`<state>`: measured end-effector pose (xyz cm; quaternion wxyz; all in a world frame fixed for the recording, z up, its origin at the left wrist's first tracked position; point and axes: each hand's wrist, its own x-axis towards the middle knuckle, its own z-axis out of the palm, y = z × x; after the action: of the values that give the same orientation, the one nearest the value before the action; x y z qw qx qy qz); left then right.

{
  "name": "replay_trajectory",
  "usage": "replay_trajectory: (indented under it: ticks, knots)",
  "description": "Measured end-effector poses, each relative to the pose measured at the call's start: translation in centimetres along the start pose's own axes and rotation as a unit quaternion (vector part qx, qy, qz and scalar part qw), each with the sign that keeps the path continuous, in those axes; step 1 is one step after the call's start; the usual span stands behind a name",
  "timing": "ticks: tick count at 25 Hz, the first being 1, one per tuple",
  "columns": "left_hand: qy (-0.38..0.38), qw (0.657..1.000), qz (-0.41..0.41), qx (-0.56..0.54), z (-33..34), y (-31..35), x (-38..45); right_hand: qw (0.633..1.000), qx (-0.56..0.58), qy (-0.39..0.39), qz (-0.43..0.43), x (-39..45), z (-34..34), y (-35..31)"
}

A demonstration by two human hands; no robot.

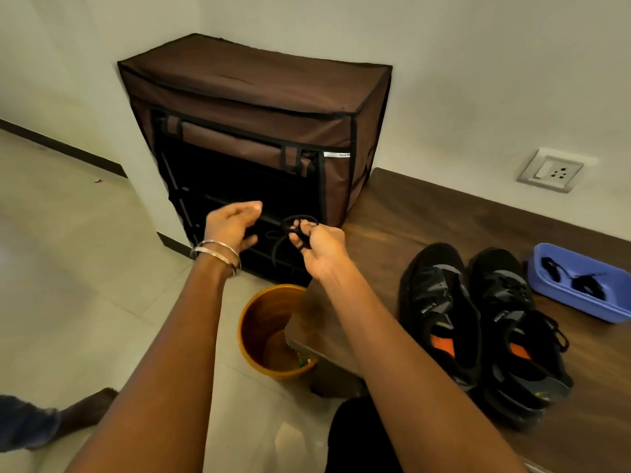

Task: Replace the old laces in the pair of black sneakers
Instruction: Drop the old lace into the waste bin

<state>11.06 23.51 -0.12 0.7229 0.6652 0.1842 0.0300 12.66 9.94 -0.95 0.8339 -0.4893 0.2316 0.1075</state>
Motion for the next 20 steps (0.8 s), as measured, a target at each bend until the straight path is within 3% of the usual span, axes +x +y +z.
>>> replay_trajectory:
  ticks: [1,3,5,8,10,12,14,15,18,20]
  knots:
    - [0.021,0.998,-0.053,0.013,-0.4,-1.8,1.0,1.000,-0.012,-0.001,-0.006,1.6,0.6,1.3]
    - [-0.012,0.982,-0.188,0.008,-0.8,-6.2,2.7,0.992,-0.125,0.002,0.008,4.8,1.1,4.3]
    - [-0.029,0.966,-0.256,-0.034,-0.8,-10.1,4.3,0.939,-0.343,-0.004,0.019,7.3,0.9,6.7]
    - [0.046,0.961,-0.273,-0.025,-0.9,-15.3,6.2,0.822,-0.563,-0.076,0.038,8.8,0.3,7.7]
    - [0.086,0.958,-0.273,0.030,-1.5,-18.0,6.9,0.791,-0.598,-0.117,0.053,9.0,0.0,7.8]
    - [0.087,0.952,-0.281,0.083,-2.0,-19.3,6.7,0.782,-0.609,-0.120,0.056,9.0,-0.2,7.9]
    - [0.081,0.947,-0.291,0.107,-1.9,-19.0,5.9,0.810,-0.575,-0.107,0.042,8.5,-0.6,7.7]
    - [0.084,0.947,-0.288,0.115,-1.6,-18.2,5.4,0.844,-0.527,-0.097,0.037,8.2,-0.9,7.3]
    - [0.109,0.961,-0.238,0.091,0.1,-14.3,4.7,0.949,-0.311,-0.044,0.024,6.1,-1.3,4.4]
    - [0.111,0.977,-0.173,0.056,2.2,-10.7,4.3,0.979,-0.198,-0.035,-0.016,3.6,-2.1,0.9]
